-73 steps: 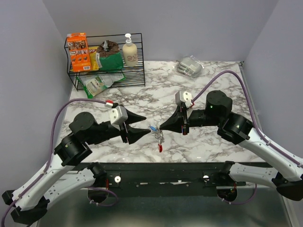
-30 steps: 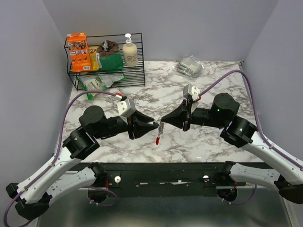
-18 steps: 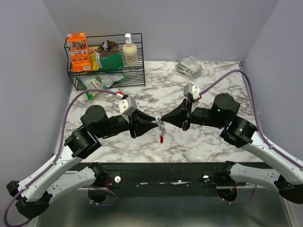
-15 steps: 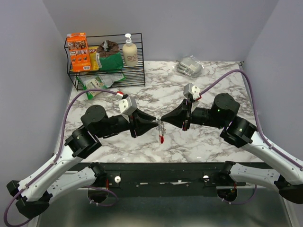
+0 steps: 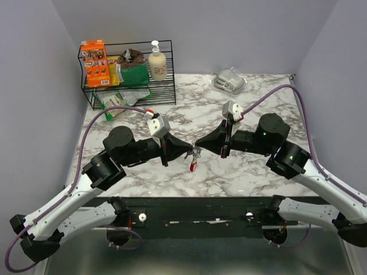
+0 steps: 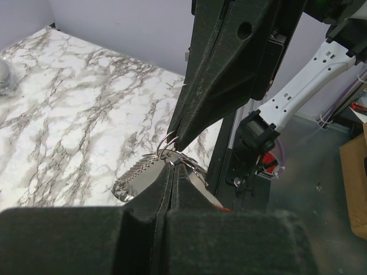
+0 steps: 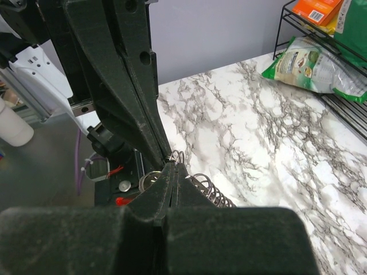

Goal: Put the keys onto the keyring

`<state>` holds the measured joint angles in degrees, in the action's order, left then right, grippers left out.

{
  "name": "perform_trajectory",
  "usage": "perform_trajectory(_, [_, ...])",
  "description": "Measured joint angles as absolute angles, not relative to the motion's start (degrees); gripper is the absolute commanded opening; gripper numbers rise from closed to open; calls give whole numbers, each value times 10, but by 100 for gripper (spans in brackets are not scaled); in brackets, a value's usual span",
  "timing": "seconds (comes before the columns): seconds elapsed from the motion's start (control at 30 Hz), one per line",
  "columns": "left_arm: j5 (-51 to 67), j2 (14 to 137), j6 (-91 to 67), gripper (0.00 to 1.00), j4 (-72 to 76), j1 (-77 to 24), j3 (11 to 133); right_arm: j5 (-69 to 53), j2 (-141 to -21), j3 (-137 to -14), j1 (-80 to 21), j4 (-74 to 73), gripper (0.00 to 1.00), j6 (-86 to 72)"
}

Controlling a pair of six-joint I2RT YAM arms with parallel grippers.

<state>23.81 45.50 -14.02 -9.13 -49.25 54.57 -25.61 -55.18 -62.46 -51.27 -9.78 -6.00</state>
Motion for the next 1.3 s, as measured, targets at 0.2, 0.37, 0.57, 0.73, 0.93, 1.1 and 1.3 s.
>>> perform_trajectory(0.2, [238, 451, -140, 0, -90, -495, 545, -252, -542, -608, -513, -72, 0, -68])
perform_trajectory(0.37, [238, 452, -140, 0, -90, -500, 543, -252, -536, -591, -513, -47, 0, -81])
perform_trajectory(0.57, [238, 461, -140, 0, -83, -510, 543, -252, -536, -580, -513, -20, 0, -94])
perform_trajectory(0.73, [237, 472, -140, 0, -73, -521, 543, -252, -536, -573, -513, -4, 0, -102])
perform_trajectory(0.93, [234, 480, -140, 0, -69, -531, 543, -252, -536, -565, -513, 12, 0, -110])
perform_trajectory(1.1, [226, 479, -140, 0, -70, -534, 543, -253, -536, -564, -513, 33, 0, -114])
perform_trajectory(1.3, [216, 473, -140, 0, -70, -536, 527, -253, -536, -557, -513, 37, 0, -114])
